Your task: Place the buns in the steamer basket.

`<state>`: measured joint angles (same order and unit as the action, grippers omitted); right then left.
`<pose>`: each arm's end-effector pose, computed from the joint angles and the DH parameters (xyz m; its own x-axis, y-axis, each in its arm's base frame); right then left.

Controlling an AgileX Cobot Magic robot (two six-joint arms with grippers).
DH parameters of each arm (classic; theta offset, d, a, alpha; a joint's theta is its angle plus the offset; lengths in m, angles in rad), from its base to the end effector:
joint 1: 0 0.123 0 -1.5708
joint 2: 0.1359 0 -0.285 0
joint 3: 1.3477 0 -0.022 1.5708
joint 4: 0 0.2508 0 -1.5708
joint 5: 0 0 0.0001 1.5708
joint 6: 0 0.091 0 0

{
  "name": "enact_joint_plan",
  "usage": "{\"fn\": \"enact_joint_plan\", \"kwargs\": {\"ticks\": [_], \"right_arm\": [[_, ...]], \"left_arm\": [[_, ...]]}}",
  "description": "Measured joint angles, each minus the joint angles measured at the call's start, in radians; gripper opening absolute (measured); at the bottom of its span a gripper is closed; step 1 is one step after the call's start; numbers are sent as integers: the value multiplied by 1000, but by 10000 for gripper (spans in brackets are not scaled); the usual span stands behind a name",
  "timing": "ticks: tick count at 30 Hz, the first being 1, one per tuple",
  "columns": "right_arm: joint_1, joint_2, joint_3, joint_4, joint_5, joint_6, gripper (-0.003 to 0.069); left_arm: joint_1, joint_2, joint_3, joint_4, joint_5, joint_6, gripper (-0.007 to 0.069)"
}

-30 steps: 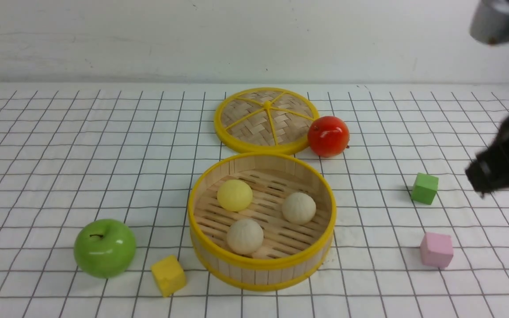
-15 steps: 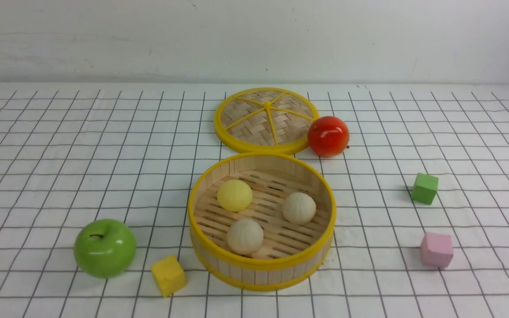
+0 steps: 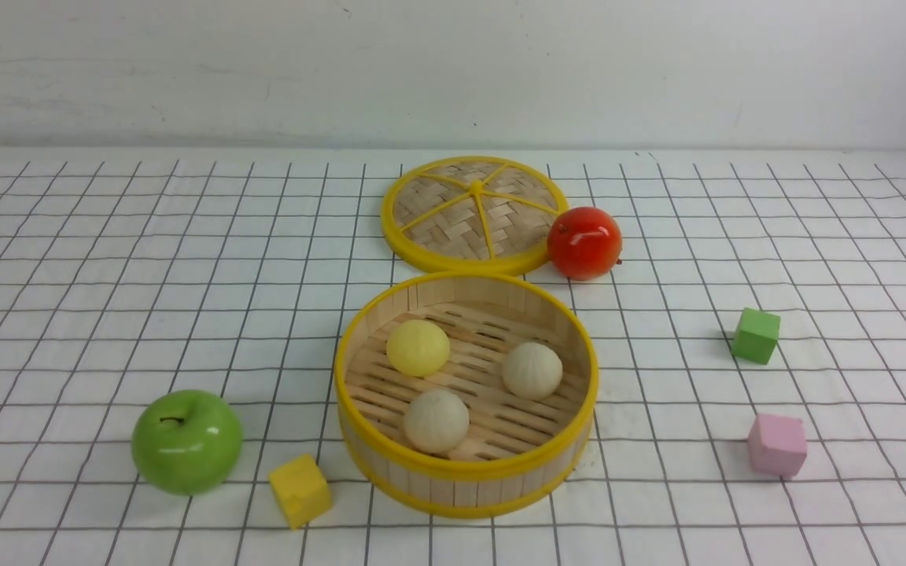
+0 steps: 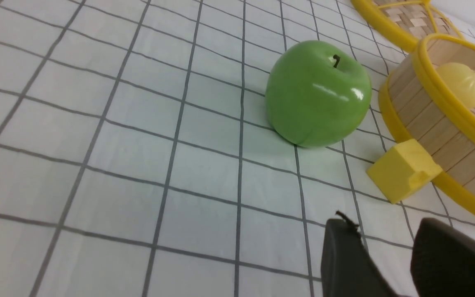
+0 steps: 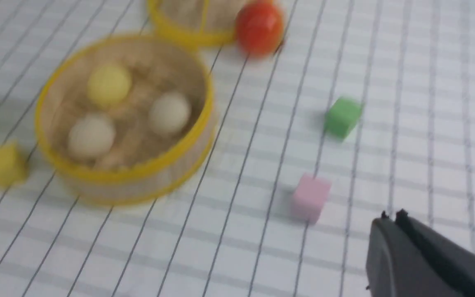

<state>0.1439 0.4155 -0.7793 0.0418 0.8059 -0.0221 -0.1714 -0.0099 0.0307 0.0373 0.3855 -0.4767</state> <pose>0.0576 0.0111 0.3698 -0.3447 -0.0430 -0.9377 -0.1690 0.9855 0.0169 0.0519 -0.0077 0.1688 -0.3465 -0.3742 -0.8602 0.0101 0.9154 -0.4023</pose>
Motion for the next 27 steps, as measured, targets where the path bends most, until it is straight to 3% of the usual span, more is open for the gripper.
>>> {"fn": "enact_joint_plan", "kwargs": {"ticks": [4,11,17,27], "right_arm": [[-140,-170,242,-7,-241,-1,-10],[-232,-397,604,-7,-438,-4,-1],[-234,-426,798,-11,-421,-4,3],[-196,-426,798,-22,-418,-8,11]], "left_arm": [[0,0,0,0,0,0,238],[0,0,0,0,0,0,238],[0,0,0,0,-1,0,238],[0,0,0,0,-1,0,238]]}}
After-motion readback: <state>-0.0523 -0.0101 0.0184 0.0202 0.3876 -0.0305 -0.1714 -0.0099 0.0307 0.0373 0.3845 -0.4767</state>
